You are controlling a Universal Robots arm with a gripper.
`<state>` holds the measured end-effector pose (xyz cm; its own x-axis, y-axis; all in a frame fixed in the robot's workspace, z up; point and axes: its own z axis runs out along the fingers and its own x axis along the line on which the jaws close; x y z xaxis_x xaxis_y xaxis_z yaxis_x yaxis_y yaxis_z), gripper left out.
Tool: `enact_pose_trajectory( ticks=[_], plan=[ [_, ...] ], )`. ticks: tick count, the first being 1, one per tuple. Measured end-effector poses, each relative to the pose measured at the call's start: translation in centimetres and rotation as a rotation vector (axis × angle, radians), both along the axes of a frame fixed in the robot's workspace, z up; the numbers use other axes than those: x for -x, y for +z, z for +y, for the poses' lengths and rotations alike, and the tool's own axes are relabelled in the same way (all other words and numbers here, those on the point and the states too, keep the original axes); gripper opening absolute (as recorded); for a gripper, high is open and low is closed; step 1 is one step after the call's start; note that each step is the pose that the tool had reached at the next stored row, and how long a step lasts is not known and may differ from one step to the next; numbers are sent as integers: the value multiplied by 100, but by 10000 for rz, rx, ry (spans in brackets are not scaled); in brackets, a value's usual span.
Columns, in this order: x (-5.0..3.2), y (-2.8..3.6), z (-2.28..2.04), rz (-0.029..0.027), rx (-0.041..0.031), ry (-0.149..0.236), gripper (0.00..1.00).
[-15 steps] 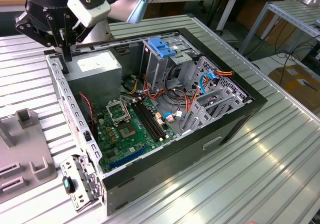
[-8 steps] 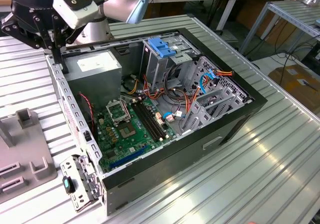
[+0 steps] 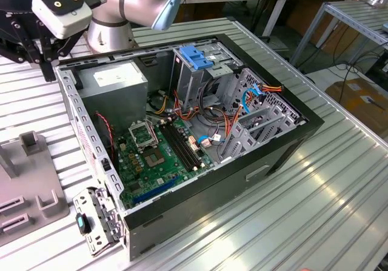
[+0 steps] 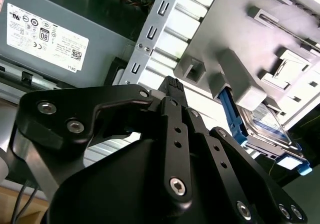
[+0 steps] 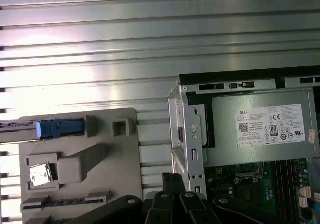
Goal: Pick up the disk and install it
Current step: 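Reach for the disk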
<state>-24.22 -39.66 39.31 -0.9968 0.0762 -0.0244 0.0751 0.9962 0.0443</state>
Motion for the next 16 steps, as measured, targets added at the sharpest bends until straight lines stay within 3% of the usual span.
enact_pose_trajectory(
  ticks=[3,11,16],
  plan=[
    [57,-1,0,0,0,0,11],
    [65,-2,0,0,-1,0,11],
    [117,-3,0,-1,-1,0,11]
  ],
)
